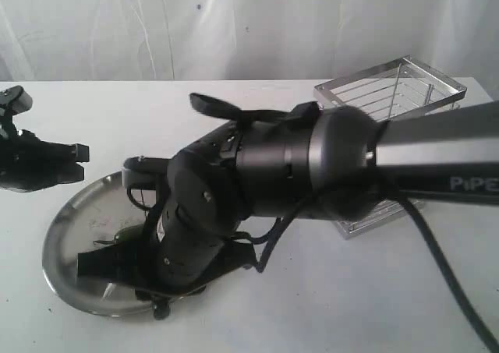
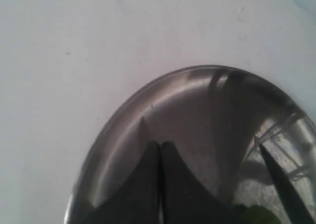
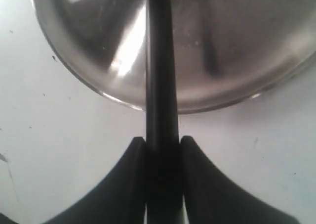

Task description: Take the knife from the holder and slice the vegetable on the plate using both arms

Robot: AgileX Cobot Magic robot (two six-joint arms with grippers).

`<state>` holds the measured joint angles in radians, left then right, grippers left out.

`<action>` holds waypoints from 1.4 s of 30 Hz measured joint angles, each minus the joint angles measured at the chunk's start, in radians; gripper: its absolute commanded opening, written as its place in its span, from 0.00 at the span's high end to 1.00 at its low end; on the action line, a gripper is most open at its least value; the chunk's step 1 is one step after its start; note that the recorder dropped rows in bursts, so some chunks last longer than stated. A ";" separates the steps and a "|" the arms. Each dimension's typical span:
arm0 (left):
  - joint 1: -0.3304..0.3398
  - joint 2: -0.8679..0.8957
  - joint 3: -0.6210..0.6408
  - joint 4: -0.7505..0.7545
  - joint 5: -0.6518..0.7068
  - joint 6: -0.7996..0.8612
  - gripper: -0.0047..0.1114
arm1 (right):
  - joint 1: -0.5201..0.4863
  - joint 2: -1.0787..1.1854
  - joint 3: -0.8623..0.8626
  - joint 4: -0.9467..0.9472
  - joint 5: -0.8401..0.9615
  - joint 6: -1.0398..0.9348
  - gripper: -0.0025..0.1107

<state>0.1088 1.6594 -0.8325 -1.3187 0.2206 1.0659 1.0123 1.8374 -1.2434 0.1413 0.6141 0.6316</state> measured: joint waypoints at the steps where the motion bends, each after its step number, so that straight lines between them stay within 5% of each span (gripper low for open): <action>1: 0.005 0.006 0.000 0.000 0.017 -0.002 0.96 | 0.005 0.010 0.000 -0.002 0.002 0.009 0.98; 9: 0.005 0.030 0.000 -0.139 0.239 0.100 0.96 | 0.015 0.034 0.000 -0.042 -0.007 0.083 0.98; 23: 0.005 0.144 0.000 -0.389 0.431 0.287 0.96 | 0.016 0.070 0.000 -0.048 -0.029 0.102 0.98; 42: 0.005 0.183 0.000 -0.404 0.560 0.441 0.96 | 0.023 0.095 0.000 -0.054 -0.076 0.106 0.98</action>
<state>0.1139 1.8429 -0.8325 -1.7230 0.7806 1.5067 1.0355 1.9323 -1.2434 0.0876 0.5382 0.7372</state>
